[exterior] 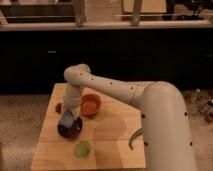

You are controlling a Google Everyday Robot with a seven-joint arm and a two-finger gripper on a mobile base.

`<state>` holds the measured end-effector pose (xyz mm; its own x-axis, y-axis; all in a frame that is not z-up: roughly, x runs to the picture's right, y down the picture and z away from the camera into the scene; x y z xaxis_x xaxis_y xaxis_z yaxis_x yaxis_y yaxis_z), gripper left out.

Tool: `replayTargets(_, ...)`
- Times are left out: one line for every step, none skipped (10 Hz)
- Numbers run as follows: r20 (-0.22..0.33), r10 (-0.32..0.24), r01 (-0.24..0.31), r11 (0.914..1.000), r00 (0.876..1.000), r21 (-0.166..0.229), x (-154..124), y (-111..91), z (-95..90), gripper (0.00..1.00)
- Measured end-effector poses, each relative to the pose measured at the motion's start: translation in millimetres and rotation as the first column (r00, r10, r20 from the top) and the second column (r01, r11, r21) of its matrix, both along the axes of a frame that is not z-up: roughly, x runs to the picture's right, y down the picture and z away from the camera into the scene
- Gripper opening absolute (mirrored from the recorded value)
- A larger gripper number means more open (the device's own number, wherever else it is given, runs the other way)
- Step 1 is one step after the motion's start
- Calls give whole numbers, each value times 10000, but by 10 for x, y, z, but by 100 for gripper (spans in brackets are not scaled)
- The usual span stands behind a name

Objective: Place sponge in purple bowl

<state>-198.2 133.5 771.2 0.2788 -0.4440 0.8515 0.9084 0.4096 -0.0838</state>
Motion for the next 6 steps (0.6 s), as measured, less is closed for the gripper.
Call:
replayTargets(132, -196, 197, 9998, 9997, -92, -2, 55, -28, 47)
replayTargets(237, -346, 350, 9992, 9991, -169, -14, 100, -50, 56)
replayTargets(370, -519, 529, 9982, 9980, -268, -28, 150, -70, 68)
replayTargets(446, -617, 632, 9975, 9971, -327, -28, 174, -77, 75)
replayTargets(555, -779, 802, 9959, 9954, -416, -28, 208, -87, 80)
replayTargets(699, -954, 991, 9938, 9930, -502, -59, 246, -94, 80)
